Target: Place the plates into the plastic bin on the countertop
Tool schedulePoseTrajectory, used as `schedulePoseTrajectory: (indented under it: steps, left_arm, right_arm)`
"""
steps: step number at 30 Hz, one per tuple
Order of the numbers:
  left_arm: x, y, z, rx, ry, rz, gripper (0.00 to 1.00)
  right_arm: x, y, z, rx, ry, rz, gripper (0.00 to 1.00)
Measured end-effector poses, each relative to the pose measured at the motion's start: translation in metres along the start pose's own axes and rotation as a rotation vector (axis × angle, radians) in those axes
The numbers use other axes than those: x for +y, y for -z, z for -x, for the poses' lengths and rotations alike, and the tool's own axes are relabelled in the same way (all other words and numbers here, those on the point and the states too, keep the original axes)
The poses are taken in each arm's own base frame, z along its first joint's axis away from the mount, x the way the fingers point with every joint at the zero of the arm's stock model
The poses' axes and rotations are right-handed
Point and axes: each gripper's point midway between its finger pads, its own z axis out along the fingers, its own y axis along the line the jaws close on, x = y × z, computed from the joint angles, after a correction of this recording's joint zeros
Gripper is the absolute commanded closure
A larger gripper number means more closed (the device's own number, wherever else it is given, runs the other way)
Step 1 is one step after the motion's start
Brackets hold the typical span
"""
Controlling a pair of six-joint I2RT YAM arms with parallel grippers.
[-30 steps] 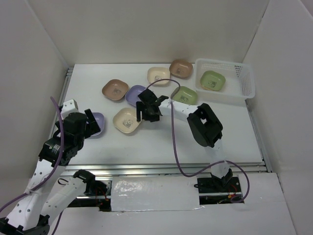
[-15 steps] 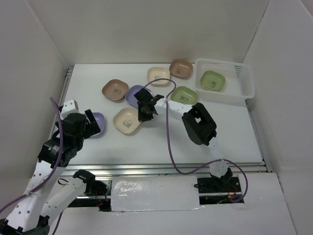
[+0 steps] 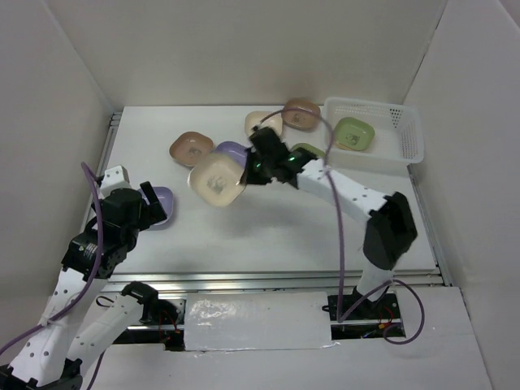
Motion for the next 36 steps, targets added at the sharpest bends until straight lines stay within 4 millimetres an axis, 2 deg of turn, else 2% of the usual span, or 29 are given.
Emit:
schedulePoseTrajectory:
  steps: [2,3,4,6,8,10,13,16,19,21,23,25,26,27,28,29,30,33,36]
  left_arm:
    - [0.000,0.000,0.000,0.000,0.000,0.000,0.01]
    - [0.000,0.000,0.000,0.000,0.000,0.000,0.01]
    - [0.000,0.000,0.000,0.000,0.000,0.000,0.01]
    - [0.000,0.000,0.000,0.000,0.000,0.000,0.01]
    - [0.000,0.000,0.000,0.000,0.000,0.000,0.01]
    - [0.000,0.000,0.000,0.000,0.000,0.000,0.01]
    - [0.000,0.000,0.000,0.000,-0.001,0.000,0.01]
    - [0.000,-0.001,0.000,0.001,-0.002,0.000,0.01]
    - [-0.001,-0.002,-0.001,0.007,-0.006,0.005,0.01]
    - [-0.002,-0.004,-0.002,0.015,-0.011,0.009,0.01]
    - [-0.002,-0.006,-0.003,0.023,-0.016,0.013,0.01]
    - [-0.002,-0.007,-0.004,0.027,-0.020,0.017,0.01]
    - [-0.003,-0.008,-0.004,0.028,-0.020,0.016,0.01]
    - [-0.003,-0.008,-0.005,0.031,-0.023,0.016,0.01]
    - [-0.004,-0.009,-0.005,0.033,-0.024,0.015,0.01]
    - [-0.004,-0.009,-0.005,0.035,-0.026,0.014,0.01]
    - [-0.005,-0.009,-0.006,0.038,-0.028,0.012,0.01]
    - [-0.006,-0.010,-0.007,0.044,-0.034,0.006,0.01]
    - [-0.007,-0.010,-0.007,0.049,-0.049,-0.001,0.01]
  right_arm:
    - [-0.028,0.035,0.052,-0.134,-0.099,-0.030,1.00]
    - [-0.055,0.057,0.086,-0.232,-0.179,-0.066,1.00]
    - [-0.094,0.080,0.121,-0.340,-0.280,-0.122,1.00]
    - [-0.175,0.123,0.169,-0.524,-0.464,-0.245,1.00]
    - [-0.254,0.161,0.191,-0.653,-0.628,-0.372,1.00]
    - [-0.321,0.185,0.193,-0.706,-0.774,-0.489,1.00]
    - [-0.375,0.184,0.203,-0.702,-0.886,-0.556,1.00]
    - [-0.421,0.161,0.215,-0.658,-0.967,-0.581,1.00]
    - [-0.461,0.130,0.204,-0.598,-1.052,-0.614,1.00]
    - [-0.479,0.113,0.185,-0.544,-1.118,-0.636,1.00]
    - [-0.488,0.101,0.168,-0.502,-1.169,-0.645,0.99]
    - [-0.491,0.098,0.160,-0.481,-1.199,-0.654,0.89]
    - [-0.491,0.099,0.161,-0.483,-1.202,-0.652,0.81]
    - [-0.489,0.099,0.164,-0.486,-1.200,-0.646,0.32]
    - [-0.485,0.099,0.169,-0.491,-1.199,-0.627,0.24]
    - [-0.482,0.099,0.173,-0.495,-1.185,-0.610,0.05]
    - [-0.477,0.099,0.180,-0.507,-1.176,-0.588,0.00]
    - [-0.457,0.103,0.190,-0.543,-1.103,-0.535,0.00]
    - [-0.416,0.124,0.190,-0.564,-1.017,-0.500,0.00]
